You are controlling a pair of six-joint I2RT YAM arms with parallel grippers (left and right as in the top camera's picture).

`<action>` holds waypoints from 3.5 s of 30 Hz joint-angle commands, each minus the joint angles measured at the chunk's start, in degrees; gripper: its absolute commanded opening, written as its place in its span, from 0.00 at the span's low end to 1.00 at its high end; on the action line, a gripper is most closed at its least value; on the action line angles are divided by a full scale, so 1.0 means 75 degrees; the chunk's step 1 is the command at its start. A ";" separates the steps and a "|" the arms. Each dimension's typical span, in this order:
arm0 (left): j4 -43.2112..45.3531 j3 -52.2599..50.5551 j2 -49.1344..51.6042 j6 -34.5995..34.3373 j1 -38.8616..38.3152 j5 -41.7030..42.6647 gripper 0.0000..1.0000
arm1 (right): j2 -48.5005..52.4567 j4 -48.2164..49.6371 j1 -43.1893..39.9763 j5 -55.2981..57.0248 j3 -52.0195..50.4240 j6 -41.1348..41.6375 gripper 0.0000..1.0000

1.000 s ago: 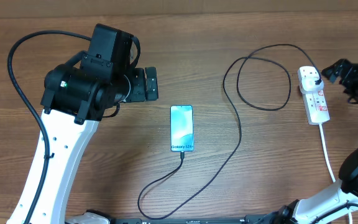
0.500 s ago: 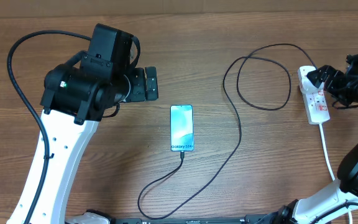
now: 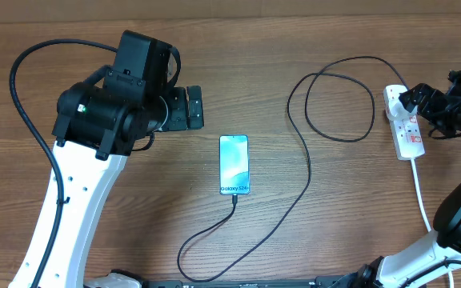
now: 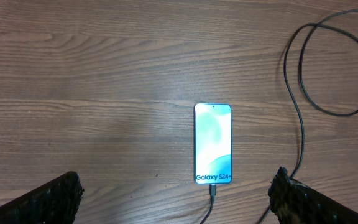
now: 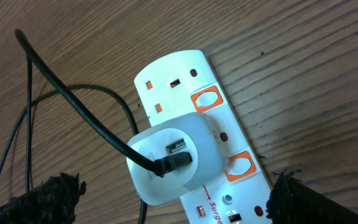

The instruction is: Plug charger to phone and switch on socket

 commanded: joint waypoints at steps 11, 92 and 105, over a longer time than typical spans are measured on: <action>0.0009 0.0064 0.0044 0.0149 0.0047 -0.0099 0.99 | 0.0635 0.0353 0.0050 -0.0592 -0.0041 0.0029 1.00; 0.0009 0.0064 0.0044 0.0149 0.0047 -0.0099 0.99 | -0.0396 -0.2570 0.0315 0.1107 0.1900 0.1985 1.00; 0.0012 0.0064 0.0044 0.0149 0.0047 -0.0099 1.00 | -0.3800 -0.4045 0.0335 0.1533 0.1990 0.2634 1.00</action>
